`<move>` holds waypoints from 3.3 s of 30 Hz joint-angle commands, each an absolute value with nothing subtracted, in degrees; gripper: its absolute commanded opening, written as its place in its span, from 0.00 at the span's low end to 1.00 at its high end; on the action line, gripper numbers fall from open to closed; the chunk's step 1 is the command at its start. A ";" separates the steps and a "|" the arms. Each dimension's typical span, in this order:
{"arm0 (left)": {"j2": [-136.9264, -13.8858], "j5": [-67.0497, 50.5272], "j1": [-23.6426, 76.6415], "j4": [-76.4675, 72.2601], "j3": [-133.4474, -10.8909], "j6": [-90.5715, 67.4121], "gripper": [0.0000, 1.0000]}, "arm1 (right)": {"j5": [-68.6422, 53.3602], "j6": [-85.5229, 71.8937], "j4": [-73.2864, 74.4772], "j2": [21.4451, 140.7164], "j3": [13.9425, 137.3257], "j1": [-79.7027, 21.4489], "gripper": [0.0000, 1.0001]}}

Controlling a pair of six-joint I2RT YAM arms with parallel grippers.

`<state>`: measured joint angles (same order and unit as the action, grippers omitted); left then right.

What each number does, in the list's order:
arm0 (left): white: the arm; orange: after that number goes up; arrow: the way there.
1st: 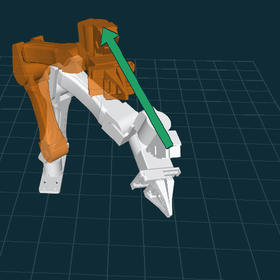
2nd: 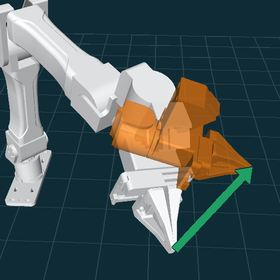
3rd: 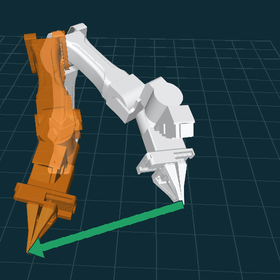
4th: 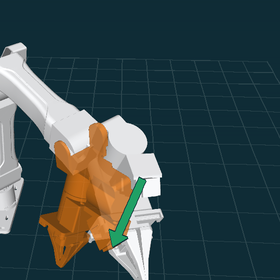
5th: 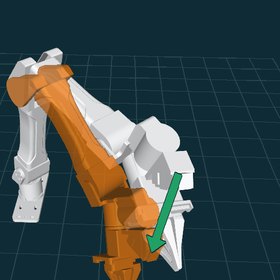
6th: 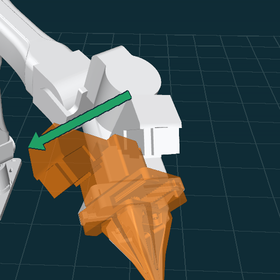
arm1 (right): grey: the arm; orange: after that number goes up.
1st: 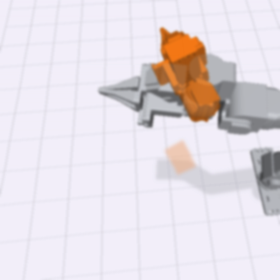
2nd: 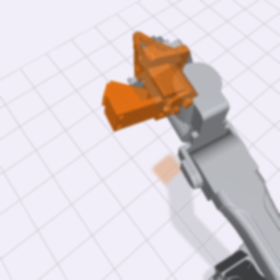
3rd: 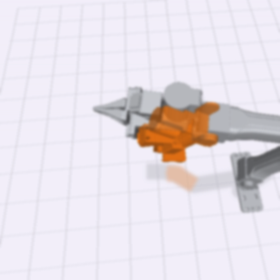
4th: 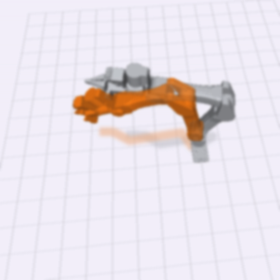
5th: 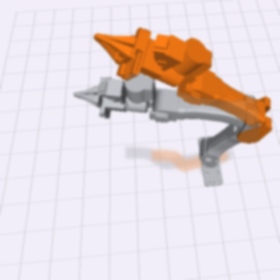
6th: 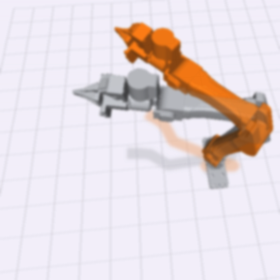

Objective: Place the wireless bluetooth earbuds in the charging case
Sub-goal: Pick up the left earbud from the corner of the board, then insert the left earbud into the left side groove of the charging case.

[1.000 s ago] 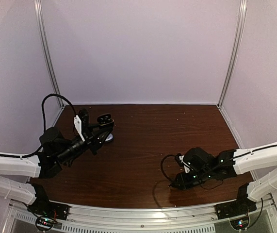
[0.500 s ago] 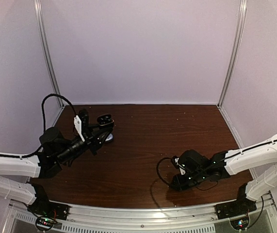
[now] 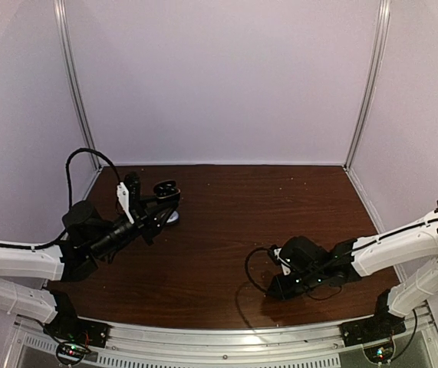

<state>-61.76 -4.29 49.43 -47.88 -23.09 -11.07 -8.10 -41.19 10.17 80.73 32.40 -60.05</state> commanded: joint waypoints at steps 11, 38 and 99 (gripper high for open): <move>-60.33 -4.09 48.96 -47.64 -22.94 -9.93 0.00 | -4.99 -35.48 10.76 78.09 36.33 -59.85 0.11; -70.20 -23.73 49.34 -34.39 -36.43 -9.20 0.00 | 16.54 8.17 10.05 69.68 67.21 -69.18 0.10; -71.83 -26.74 53.09 -39.97 -38.38 -10.63 0.00 | 33.35 22.18 5.84 86.53 77.31 -79.38 0.07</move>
